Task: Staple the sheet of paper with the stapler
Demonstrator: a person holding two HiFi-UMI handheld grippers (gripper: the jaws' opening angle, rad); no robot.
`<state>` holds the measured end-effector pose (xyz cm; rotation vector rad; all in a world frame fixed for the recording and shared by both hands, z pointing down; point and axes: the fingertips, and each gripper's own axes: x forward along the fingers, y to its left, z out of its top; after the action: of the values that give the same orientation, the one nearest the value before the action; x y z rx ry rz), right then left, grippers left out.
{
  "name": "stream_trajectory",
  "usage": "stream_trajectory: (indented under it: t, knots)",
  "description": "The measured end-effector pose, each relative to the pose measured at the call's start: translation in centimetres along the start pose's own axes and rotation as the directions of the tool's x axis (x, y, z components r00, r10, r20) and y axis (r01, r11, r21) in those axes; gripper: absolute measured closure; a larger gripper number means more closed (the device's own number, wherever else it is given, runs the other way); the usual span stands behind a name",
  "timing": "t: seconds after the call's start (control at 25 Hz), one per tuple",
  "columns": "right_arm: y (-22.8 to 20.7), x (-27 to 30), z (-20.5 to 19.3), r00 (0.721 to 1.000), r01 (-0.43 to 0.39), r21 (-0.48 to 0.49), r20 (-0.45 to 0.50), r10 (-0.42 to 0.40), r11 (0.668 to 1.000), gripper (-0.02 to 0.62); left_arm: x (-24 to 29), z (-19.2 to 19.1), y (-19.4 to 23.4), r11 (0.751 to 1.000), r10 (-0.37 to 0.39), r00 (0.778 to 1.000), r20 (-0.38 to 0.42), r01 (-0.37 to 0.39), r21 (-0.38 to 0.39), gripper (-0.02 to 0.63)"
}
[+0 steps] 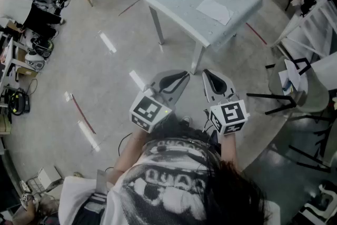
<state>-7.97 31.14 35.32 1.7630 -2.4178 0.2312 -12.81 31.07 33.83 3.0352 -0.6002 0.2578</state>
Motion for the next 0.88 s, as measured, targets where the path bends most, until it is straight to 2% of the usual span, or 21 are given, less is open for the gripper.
stream_trajectory:
  t: [0.32, 0.56, 0.88]
  knots:
    - [-0.5, -1.0, -0.7, 1.0, -0.001, 0.038, 0.019, 0.0, 0.999, 0.598, -0.3, -0.8, -1.0, 1.0, 0.008, 1.0, -0.016, -0.008, -0.004, 0.586]
    - [0.2, -0.9, -1.8, 1.0, -0.024, 0.06, -0.007, 0.025, 0.998, 0.598, -0.8, -1.6, -0.8, 1.0, 0.021, 0.999, -0.046, -0.022, -0.008, 0.586]
    - [-1.0, 0.5, -2.6, 0.999, -0.028, 0.092, -0.018, 0.03, 0.995, 0.598, 0.3, -2.6, -0.3, 1.0, 0.009, 0.997, -0.082, -0.009, -0.009, 0.586]
